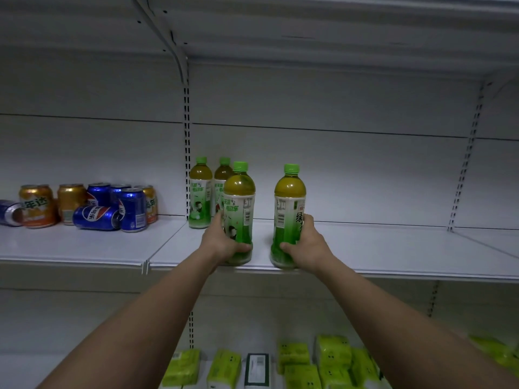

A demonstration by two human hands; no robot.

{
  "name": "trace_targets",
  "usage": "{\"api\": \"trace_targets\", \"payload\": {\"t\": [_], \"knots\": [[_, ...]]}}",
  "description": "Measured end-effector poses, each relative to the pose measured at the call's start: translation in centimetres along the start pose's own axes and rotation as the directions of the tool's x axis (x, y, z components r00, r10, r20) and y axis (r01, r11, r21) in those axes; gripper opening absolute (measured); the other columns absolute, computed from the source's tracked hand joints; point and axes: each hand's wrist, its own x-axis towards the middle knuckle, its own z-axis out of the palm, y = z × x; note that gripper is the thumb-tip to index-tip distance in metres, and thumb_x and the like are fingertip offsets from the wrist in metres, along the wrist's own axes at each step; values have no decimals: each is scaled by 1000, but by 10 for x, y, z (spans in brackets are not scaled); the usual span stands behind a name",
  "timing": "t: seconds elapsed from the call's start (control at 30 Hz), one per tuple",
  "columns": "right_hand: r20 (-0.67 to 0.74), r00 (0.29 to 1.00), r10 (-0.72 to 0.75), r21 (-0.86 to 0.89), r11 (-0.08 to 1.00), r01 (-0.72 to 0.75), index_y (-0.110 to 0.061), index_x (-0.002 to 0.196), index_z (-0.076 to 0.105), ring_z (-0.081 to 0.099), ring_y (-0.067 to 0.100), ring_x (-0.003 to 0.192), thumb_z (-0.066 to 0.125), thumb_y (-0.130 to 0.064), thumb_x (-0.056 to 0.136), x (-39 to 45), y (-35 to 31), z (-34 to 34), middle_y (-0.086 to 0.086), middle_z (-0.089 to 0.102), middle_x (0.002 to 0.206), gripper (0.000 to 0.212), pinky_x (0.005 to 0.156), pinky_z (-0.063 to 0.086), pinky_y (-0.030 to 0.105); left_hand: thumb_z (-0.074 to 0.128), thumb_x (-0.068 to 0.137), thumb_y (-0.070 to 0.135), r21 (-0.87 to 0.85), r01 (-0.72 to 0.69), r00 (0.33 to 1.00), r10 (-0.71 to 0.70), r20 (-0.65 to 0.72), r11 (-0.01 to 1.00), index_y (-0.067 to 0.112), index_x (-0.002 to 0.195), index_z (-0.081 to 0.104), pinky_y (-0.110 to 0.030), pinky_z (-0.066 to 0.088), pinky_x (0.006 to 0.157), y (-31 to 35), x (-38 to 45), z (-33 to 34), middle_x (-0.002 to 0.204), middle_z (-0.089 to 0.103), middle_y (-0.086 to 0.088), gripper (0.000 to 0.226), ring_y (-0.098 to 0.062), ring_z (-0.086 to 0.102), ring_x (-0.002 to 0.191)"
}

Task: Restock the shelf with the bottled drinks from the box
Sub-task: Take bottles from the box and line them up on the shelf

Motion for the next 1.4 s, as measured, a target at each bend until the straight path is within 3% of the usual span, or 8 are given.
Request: {"api": "trace_targets", "payload": {"t": [0.1, 0.3, 0.43, 0.83, 1.3, 1.4], "knots": [[-19, 1000, 14, -27, 1000, -14, -16, 133, 33, 54, 31, 122, 70, -13, 84, 9, 2, 4, 10, 54, 135, 62, 102, 44, 41, 88, 62, 12, 60, 7, 999, -4, -46, 998, 21, 147, 24, -48, 42, 108, -2, 5, 1, 138, 52, -9, 107, -29, 51, 127], [-43, 999, -1, -59, 998, -2, -17, 130, 39, 56, 29, 116, 72, -21, 84, 33, 10, 16, 6, 57, 132, 57, 99, 47, 42, 86, 66, 16, 95, 35, 994, -25, -103, 995, 10, 125, 45, -37, 44, 102, -9, 22, 9, 128, 58, -7, 72, -26, 55, 118], [-71, 997, -18, -79, 997, 13, -17, 126, 40, 58, 30, 113, 70, -23, 85, 56, 16, 29, 7, 59, 128, 51, 98, 47, 46, 87, 66, 16, 77, 13, 985, 0, -170, 997, 10, 116, 51, -36, 46, 98, -19, 42, 18, 123, 62, -7, 62, -26, 59, 112], [-112, 990, -83, -215, 975, 57, -9, 126, 39, 55, 37, 113, 65, -28, 88, 142, 33, 74, 12, 55, 127, 49, 93, 45, 43, 87, 66, 27, 207, 28, 960, 32, -279, 978, 12, 117, 55, -34, 46, 94, -36, 124, 40, 122, 64, -5, 62, -25, 60, 113], [-146, 986, -83, -229, 972, 48, -7, 127, 38, 53, 39, 116, 64, -28, 90, 195, 39, 98, 13, 53, 129, 50, 92, 43, 43, 84, 70, 28, 231, 50, 924, 43, -381, 972, 8, 118, 58, -35, 46, 95, -50, 165, 59, 122, 63, -8, 59, -27, 57, 115], [-157, 984, -85, -217, 975, 50, -7, 127, 38, 53, 40, 116, 64, -28, 90, 201, 40, 101, 13, 52, 129, 50, 93, 43, 44, 83, 71, 30, 250, 31, 917, 72, -392, 968, 6, 114, 60, -30, 44, 87, -54, 169, 61, 118, 63, -9, 54, -27, 59, 110]]}}
